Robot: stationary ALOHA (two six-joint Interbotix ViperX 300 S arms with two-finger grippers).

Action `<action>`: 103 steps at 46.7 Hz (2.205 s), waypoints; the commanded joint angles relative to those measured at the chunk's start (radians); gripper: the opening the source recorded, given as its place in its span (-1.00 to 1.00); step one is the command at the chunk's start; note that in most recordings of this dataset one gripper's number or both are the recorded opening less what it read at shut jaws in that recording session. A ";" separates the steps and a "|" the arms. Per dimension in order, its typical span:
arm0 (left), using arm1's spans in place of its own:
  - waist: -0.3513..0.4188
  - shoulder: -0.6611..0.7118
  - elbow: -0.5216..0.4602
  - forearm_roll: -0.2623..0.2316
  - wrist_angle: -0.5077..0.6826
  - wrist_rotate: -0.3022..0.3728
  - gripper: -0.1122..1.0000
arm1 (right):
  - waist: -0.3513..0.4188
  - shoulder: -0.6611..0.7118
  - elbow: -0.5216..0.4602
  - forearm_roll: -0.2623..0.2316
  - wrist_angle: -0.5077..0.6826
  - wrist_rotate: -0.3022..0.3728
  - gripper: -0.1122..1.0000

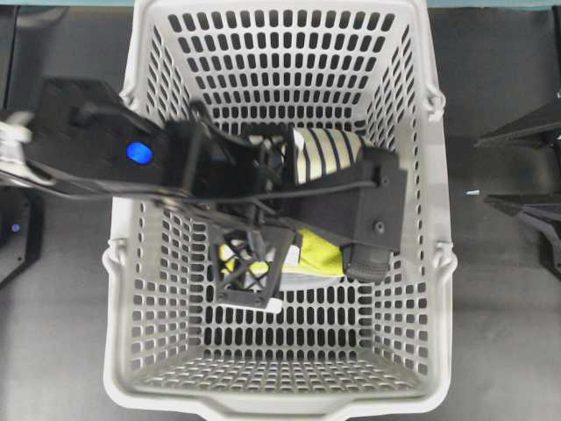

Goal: Pick up the yellow cloth from the shopping basket with the left arm.
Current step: 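Lift the pinched cloth upward out of the basket with the left gripper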

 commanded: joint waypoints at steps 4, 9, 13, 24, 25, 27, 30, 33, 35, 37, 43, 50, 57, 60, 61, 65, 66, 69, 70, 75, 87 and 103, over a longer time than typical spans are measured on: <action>-0.006 0.012 -0.164 0.003 0.141 0.006 -0.64 | 0.003 0.005 -0.008 0.003 -0.018 0.002 0.53; -0.008 0.034 -0.193 0.003 0.152 0.008 -0.64 | 0.003 0.005 -0.008 0.003 -0.018 0.002 0.53; -0.006 0.034 -0.193 0.003 0.150 0.014 -0.64 | 0.003 0.005 -0.006 0.003 -0.020 0.002 0.53; -0.006 0.034 -0.187 0.003 0.150 0.017 -0.64 | 0.003 0.002 -0.006 0.003 -0.020 0.002 0.53; -0.006 0.034 -0.186 0.003 0.150 0.017 -0.64 | 0.003 0.000 -0.006 0.002 -0.020 0.002 0.53; -0.006 0.034 -0.184 0.003 0.149 0.017 -0.64 | 0.003 0.000 -0.006 0.003 -0.018 0.002 0.53; -0.008 0.034 -0.183 0.003 0.147 0.017 -0.64 | 0.002 -0.002 -0.006 0.003 -0.018 0.002 0.53; -0.006 0.034 -0.184 0.003 0.146 0.017 -0.64 | 0.003 -0.003 -0.006 0.002 -0.018 0.002 0.53; -0.008 0.034 -0.184 0.003 0.146 0.018 -0.64 | 0.003 -0.003 -0.006 0.003 -0.018 0.002 0.53; -0.006 0.034 -0.184 0.003 0.146 0.017 -0.64 | 0.003 -0.003 -0.006 0.003 -0.018 0.002 0.53; -0.006 0.034 -0.181 0.003 0.144 0.015 -0.64 | 0.003 -0.005 -0.006 0.002 -0.018 0.002 0.53; -0.008 0.008 -0.143 0.003 0.141 0.012 -0.64 | 0.003 -0.005 -0.006 0.003 -0.018 0.002 0.53; -0.008 -0.038 -0.051 0.003 0.057 0.017 -0.64 | 0.003 -0.005 -0.006 0.003 -0.020 0.002 0.53; -0.008 -0.064 -0.002 0.003 0.025 0.012 -0.64 | 0.003 -0.005 -0.006 0.003 -0.020 0.002 0.53; -0.008 -0.074 0.015 0.003 0.014 0.009 -0.64 | 0.003 -0.005 -0.006 0.003 -0.020 0.002 0.53; -0.008 -0.117 0.092 0.003 -0.028 0.000 -0.64 | 0.003 -0.005 -0.006 0.002 -0.018 0.002 0.53; -0.008 -0.126 0.107 0.003 -0.035 -0.002 -0.64 | 0.003 -0.005 -0.006 0.002 -0.018 0.002 0.53; -0.008 -0.150 0.143 0.003 -0.058 -0.002 -0.64 | 0.003 -0.006 -0.006 0.003 -0.018 0.002 0.53; -0.008 -0.158 0.153 0.003 -0.066 -0.002 -0.64 | 0.003 -0.005 -0.006 0.003 -0.020 0.002 0.53; -0.008 -0.170 0.166 0.003 -0.100 0.015 -0.64 | 0.003 -0.005 -0.006 0.003 -0.018 0.002 0.53; -0.006 -0.163 0.164 0.003 -0.115 0.032 -0.64 | 0.002 -0.006 -0.002 0.002 -0.018 0.000 0.53; -0.006 -0.161 0.173 0.003 -0.147 0.034 -0.64 | 0.002 -0.006 0.012 0.002 -0.018 0.000 0.53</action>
